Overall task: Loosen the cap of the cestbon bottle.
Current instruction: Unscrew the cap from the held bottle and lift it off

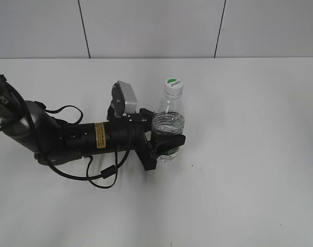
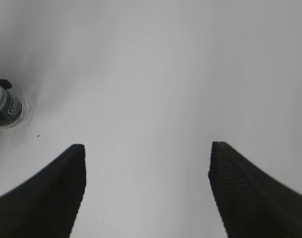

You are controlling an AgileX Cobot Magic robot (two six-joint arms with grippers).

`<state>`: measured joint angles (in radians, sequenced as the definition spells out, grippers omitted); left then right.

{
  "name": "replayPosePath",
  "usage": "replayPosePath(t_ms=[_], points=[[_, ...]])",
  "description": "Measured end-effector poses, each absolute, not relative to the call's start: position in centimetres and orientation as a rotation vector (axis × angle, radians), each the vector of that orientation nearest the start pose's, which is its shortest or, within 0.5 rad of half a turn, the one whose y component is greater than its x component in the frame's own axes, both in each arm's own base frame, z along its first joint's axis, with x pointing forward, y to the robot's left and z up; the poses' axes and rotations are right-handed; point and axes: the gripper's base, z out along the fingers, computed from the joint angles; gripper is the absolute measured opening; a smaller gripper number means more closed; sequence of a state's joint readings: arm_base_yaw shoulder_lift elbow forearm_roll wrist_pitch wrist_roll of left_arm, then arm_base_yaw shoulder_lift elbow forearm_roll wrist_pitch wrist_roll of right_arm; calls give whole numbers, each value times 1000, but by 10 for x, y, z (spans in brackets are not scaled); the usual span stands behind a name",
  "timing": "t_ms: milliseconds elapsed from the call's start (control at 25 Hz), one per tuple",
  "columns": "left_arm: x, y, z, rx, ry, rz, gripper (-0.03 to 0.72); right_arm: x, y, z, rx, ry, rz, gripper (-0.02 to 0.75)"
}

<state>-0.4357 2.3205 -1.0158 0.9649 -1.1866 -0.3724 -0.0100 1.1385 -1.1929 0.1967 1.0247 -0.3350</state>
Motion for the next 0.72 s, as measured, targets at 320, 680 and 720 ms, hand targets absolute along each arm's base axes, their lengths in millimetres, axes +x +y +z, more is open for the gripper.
replayPosePath(t_ms=[320,680,720], points=[[320,-225,60,1077,1509,-1007,402,269,14,375,-283,2624,185,590],[320,-225,60,1077,1509,-1007,402,317,39,362,-309,2687,216,590],[320,-225,60,1077,1509,-1007,402,320,44,361,-328,2690,219,590]])
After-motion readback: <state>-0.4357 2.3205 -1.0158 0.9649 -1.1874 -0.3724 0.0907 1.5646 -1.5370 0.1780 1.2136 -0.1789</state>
